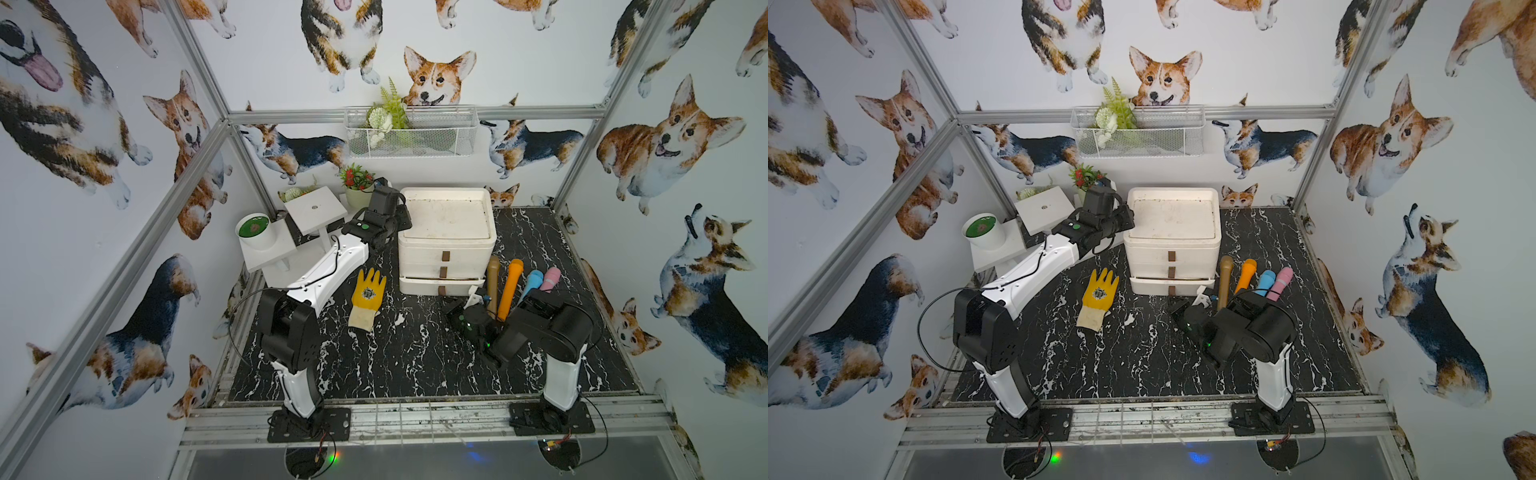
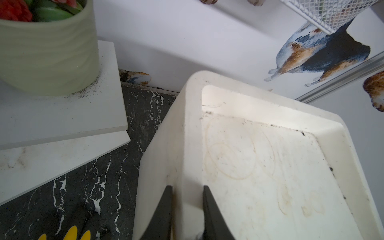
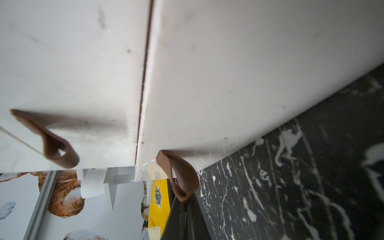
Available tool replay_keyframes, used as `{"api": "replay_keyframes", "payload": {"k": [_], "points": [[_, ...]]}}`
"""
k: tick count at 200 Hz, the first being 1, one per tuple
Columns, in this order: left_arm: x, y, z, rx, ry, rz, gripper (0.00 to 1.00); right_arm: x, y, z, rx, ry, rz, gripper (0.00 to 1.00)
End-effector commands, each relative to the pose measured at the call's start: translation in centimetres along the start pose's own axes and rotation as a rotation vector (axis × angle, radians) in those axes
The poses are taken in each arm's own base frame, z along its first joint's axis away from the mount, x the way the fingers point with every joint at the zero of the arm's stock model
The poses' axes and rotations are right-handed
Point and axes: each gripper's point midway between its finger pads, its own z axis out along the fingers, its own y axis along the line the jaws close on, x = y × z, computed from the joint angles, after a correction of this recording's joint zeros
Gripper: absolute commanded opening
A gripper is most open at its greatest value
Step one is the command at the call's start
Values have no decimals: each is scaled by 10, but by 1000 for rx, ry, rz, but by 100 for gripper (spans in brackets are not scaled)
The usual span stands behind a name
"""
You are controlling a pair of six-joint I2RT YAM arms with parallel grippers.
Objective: Take the microphone out of the drawer
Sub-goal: Open the drawer in the storage box.
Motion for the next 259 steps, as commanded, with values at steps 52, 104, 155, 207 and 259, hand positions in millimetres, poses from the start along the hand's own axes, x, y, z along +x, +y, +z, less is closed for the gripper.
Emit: {"api": "replay_keyframes", "payload": {"k": [52, 104, 155, 207, 259], "points": [[71, 32, 3, -108, 279, -54, 10, 30, 21, -25, -10, 71, 24, 0], [71, 32, 5, -107, 279, -53, 10, 47, 43, -46, -21, 88, 21, 0], [73, 32, 6, -107, 281, -58, 10, 58, 73, -58, -44, 117, 13, 0], [75, 33, 8, -105, 279, -60, 10, 53, 78, -68, -15, 103, 2, 1], [75, 31, 8, -97, 282, -61, 11, 46, 82, -71, 0, 76, -75, 46]]}}
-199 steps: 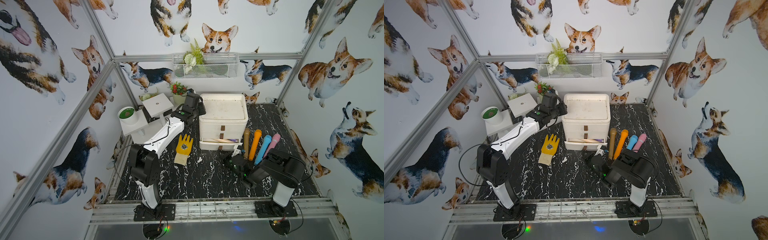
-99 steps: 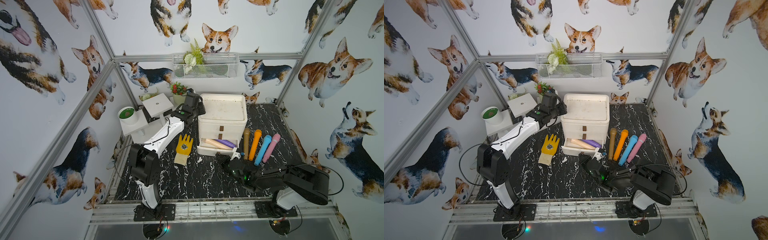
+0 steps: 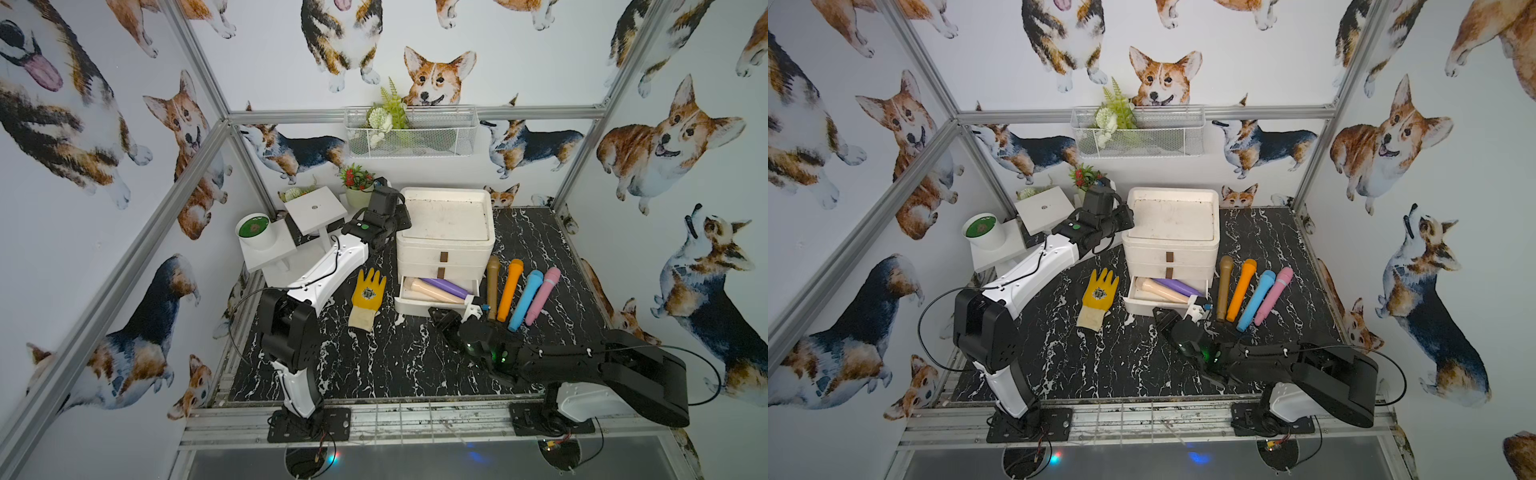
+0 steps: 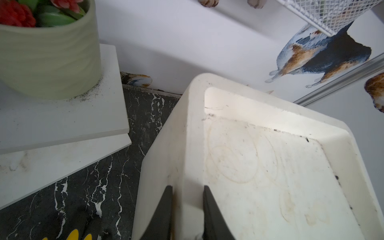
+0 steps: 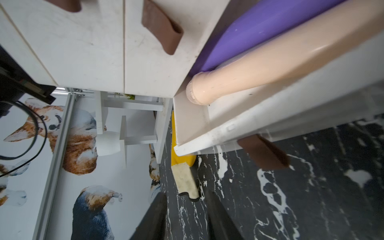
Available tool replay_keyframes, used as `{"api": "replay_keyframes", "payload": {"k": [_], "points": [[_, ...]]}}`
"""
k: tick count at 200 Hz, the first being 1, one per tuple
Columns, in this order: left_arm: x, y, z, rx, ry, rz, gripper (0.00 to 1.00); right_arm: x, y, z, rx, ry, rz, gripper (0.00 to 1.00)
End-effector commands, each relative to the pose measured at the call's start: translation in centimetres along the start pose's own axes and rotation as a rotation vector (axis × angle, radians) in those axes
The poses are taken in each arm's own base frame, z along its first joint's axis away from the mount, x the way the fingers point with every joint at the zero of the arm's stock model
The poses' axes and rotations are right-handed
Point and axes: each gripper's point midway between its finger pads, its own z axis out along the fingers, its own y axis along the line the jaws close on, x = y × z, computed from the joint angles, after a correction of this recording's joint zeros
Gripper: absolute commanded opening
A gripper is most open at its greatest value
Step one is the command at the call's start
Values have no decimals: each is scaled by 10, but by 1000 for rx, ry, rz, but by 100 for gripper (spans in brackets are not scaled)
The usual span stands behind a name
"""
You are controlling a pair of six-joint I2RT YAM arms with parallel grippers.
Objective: Take the microphone out of the drawer
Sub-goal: Open the drawer in the storage box.
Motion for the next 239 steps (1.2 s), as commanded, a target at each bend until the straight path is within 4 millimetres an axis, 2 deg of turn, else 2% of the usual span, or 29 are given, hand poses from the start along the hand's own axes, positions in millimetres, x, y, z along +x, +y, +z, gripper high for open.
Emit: {"api": "replay_keyframes", "payload": {"k": [1, 39, 64, 89, 110, 153, 156, 174, 217, 239], "points": [[72, 27, 2, -89, 280, -67, 11, -7, 12, -3, -23, -27, -42, 46], [74, 29, 1, -93, 285, -62, 12, -28, 21, -16, 78, -52, -260, 51], [75, 29, 0, -89, 286, -61, 13, -50, 39, -27, 118, -46, -469, 53], [75, 28, 0, -85, 289, -59, 13, -72, 45, -33, 172, -10, -652, 57], [75, 28, -1, -84, 290, -56, 13, -82, 49, -35, 187, 70, -776, 58], [75, 28, -2, -87, 294, -50, 13, -73, 58, -33, 132, 355, -975, 58], [74, 28, -2, -86, 293, -50, 14, -70, 52, -29, 146, 393, -985, 58], [74, 28, -2, -85, 295, -45, 14, -58, 50, -26, 129, 543, -1055, 56], [76, 29, -3, -92, 303, -35, 14, -40, 39, -9, 162, 816, -1161, 42], [76, 31, -3, -98, 306, -26, 14, -36, 34, 3, 175, 893, -1189, 40]]}}
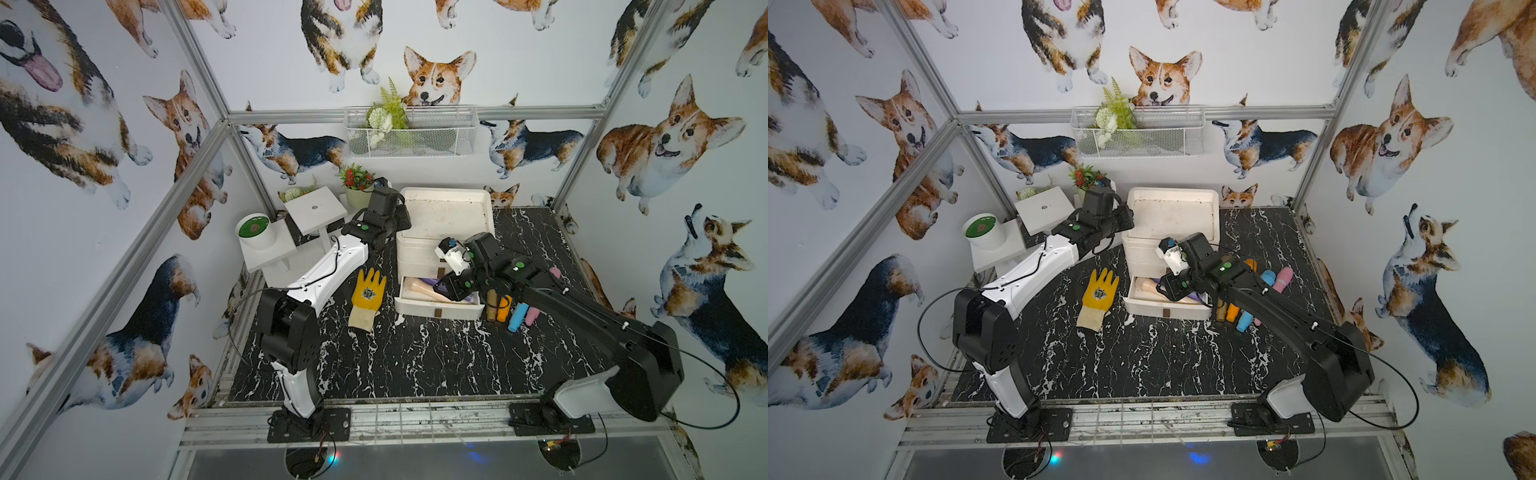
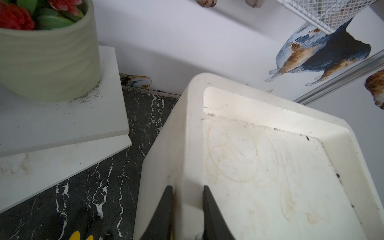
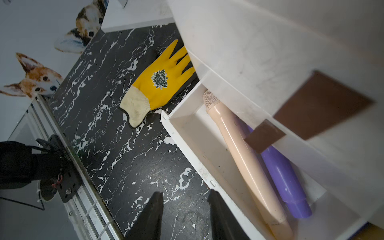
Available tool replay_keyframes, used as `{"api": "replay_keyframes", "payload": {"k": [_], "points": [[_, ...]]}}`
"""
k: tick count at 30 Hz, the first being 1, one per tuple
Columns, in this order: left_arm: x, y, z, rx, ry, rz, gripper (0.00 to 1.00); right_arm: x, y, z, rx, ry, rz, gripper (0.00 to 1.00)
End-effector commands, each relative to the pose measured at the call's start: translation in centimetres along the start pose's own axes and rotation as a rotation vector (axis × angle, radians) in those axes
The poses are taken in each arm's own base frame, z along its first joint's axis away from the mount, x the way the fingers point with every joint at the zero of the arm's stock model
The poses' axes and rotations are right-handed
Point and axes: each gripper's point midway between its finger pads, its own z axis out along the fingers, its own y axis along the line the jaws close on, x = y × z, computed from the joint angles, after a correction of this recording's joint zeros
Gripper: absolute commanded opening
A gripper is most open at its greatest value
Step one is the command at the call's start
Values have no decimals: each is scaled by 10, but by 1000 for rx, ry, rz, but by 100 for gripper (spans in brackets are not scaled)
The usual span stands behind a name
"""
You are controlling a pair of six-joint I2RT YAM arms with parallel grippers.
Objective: Take the microphone out of the drawer
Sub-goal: Open the drawer in the storage box, then pick up the microphone from the drawer.
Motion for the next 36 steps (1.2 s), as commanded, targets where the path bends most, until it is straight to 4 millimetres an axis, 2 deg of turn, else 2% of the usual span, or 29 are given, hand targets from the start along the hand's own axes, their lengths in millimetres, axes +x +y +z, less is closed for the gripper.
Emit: {"api": "replay_keyframes", "payload": {"k": [1, 4, 12, 18, 22, 27, 36], "points": [[79, 31, -2, -101, 314, -42, 14, 22, 5, 11, -62, 167, -102, 40], [79, 32, -2, -107, 315, -35, 14, 21, 0, 22, -32, 207, -153, 39], [76, 34, -4, -114, 309, -34, 14, 28, -29, 52, 218, 274, -415, 40], [75, 33, -5, -114, 307, -34, 14, 25, -49, 58, 331, 269, -496, 34], [74, 33, -5, -113, 306, -38, 14, 22, -56, 61, 367, 251, -537, 32], [74, 32, -6, -113, 304, -39, 14, 32, -62, 71, 368, 294, -580, 32], [75, 33, -5, -115, 307, -38, 14, 50, -51, 76, 268, 359, -588, 52]]}}
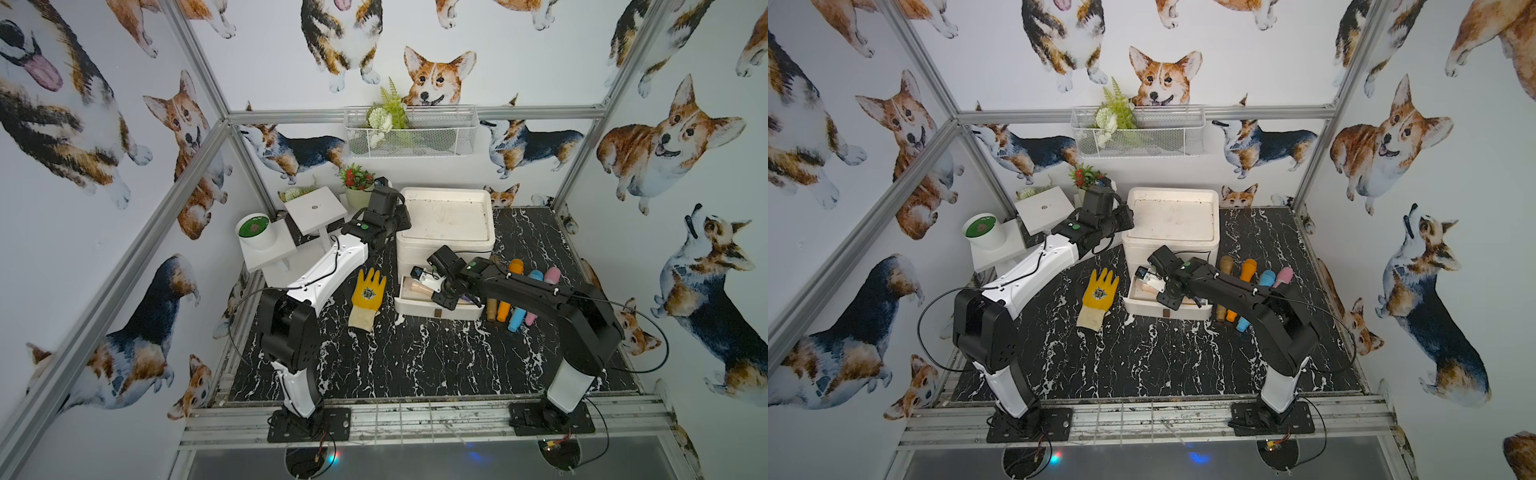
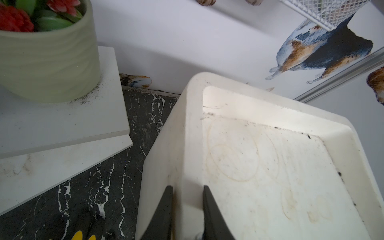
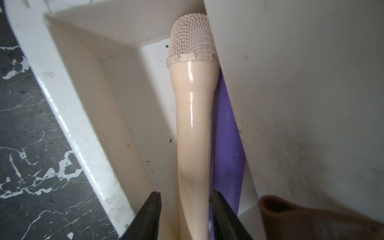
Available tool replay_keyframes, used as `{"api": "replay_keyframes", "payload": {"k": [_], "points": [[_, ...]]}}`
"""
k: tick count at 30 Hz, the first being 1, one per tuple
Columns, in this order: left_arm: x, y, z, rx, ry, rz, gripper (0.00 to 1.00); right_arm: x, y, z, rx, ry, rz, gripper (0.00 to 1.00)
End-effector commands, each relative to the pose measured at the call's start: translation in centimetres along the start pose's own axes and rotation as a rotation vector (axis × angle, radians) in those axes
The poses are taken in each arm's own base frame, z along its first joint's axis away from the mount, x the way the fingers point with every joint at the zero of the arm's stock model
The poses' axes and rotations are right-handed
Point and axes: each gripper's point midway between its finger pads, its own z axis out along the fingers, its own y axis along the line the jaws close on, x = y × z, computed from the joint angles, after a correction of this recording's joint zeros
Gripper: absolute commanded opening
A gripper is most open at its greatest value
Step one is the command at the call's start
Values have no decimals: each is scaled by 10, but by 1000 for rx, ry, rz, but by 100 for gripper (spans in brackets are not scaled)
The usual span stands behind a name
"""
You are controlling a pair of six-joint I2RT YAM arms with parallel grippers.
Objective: Take the microphone out of the drawer
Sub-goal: Pick up the microphone from the drawer.
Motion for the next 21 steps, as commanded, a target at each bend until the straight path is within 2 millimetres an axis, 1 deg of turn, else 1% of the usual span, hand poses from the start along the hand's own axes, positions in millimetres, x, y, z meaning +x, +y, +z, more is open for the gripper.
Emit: {"api": "replay_keyframes", "payload": {"k": [1, 3, 5, 6, 11, 15, 17, 21], "points": [[78, 32, -3, -113, 311, -50, 14, 1, 16, -2, -81, 1, -22, 54], [78, 32, -3, -112, 310, -51, 14, -1, 19, -6, -103, -11, -14, 57], [78, 33, -3, -114, 310, -48, 14, -3, 23, -10, -129, -19, -7, 62], [78, 33, -3, -114, 309, -48, 14, -3, 24, -12, -137, -22, -2, 62], [80, 33, -2, -113, 313, -47, 14, -5, 26, -15, -146, -39, 17, 62], [81, 33, -1, -113, 316, -48, 14, -13, 31, -19, -187, -67, 40, 61], [79, 33, -2, -111, 312, -49, 14, -17, 35, -17, -213, -76, 48, 59], [79, 32, -3, -110, 312, -47, 14, -19, 37, -8, -227, -54, 42, 55]]}}
